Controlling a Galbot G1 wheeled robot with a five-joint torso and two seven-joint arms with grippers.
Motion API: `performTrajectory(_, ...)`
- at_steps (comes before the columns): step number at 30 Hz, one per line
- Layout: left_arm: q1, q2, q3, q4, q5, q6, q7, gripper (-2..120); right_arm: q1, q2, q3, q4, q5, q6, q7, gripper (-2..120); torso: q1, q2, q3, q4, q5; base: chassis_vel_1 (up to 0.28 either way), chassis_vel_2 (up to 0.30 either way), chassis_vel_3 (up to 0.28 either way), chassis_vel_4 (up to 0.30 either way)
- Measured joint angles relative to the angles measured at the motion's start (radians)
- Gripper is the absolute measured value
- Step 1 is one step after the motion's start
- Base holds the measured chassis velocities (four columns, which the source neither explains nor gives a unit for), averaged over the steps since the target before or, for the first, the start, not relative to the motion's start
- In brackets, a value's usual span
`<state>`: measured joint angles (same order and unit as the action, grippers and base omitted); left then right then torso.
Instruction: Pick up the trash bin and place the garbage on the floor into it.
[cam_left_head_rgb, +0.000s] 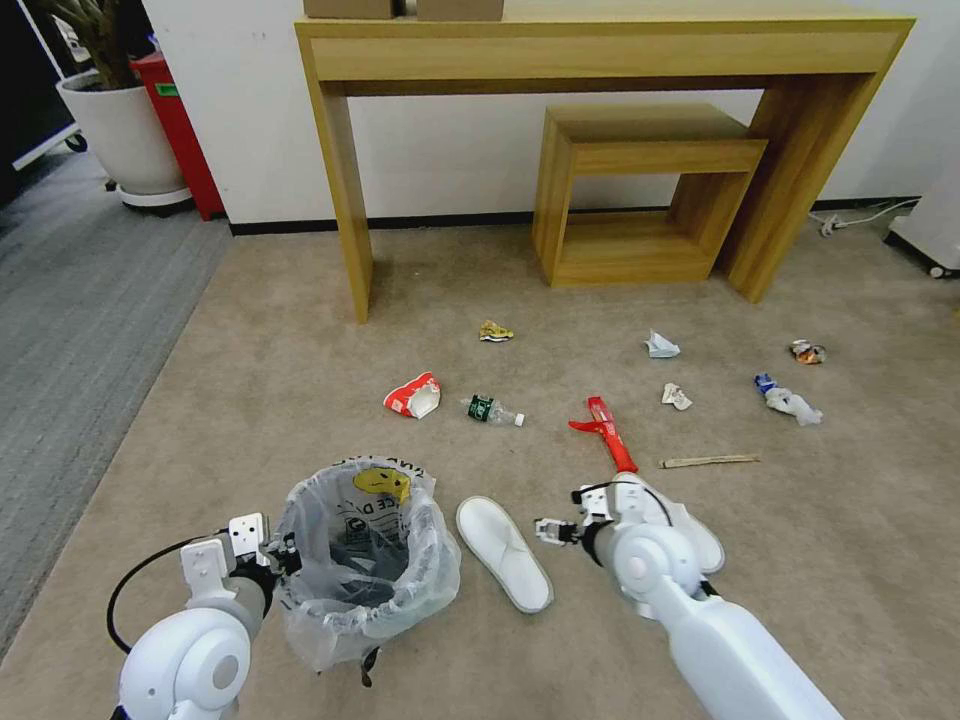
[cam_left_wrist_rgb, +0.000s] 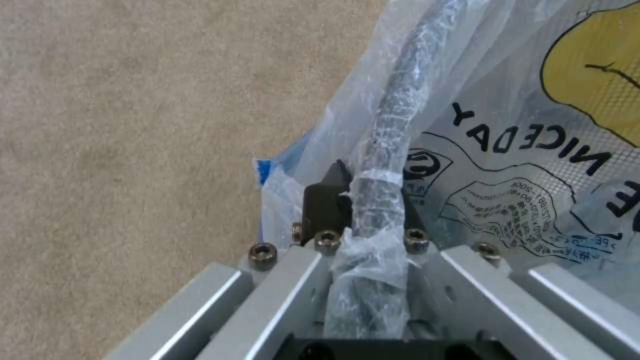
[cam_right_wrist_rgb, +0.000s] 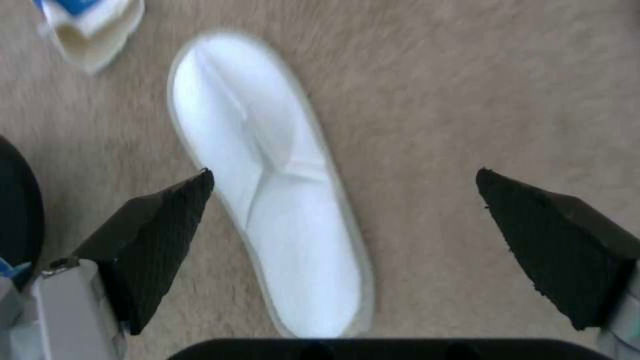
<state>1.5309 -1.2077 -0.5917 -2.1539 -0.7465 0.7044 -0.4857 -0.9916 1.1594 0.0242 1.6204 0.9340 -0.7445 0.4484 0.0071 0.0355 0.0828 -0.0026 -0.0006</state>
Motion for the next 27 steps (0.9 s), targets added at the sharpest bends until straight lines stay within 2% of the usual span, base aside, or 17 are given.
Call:
performTrajectory(5,0.017,-0.024,-0.011,-0.009,0.026,-0.006,0.012,1,0.068,0.026,-0.081,-0.121,-0.059,0.003,-0.053,100,0.000,0.000,0.000,0.0001,-0.0001,0.000,0.000,0.000,0.000)
performTrajectory(10,0.028,-0.040,-0.018,-0.017,0.041,-0.010,0.018,1,0.113,0.045,-0.131,-0.183,-0.090,0.009,-0.088,100,0.000,0.000,0.000,0.0001,-0.0002,0.000,0.000,0.000,0.000)
performTrajectory(17,0.032,-0.065,-0.023,-0.018,0.055,-0.016,0.024,1,0.207,0.089,-0.218,-0.291,-0.159,0.086,-0.153,100,0.000,0.000,0.000,0.0002,-0.0002,0.000,0.000,0.000,0.000)
performTrajectory(27,0.029,-0.066,-0.030,-0.022,0.053,-0.022,0.025,1,0.245,0.117,-0.248,-0.368,-0.201,0.101,-0.167,100,0.000,0.000,0.000,0.0001,-0.0001,0.000,0.000,0.000,0.000)
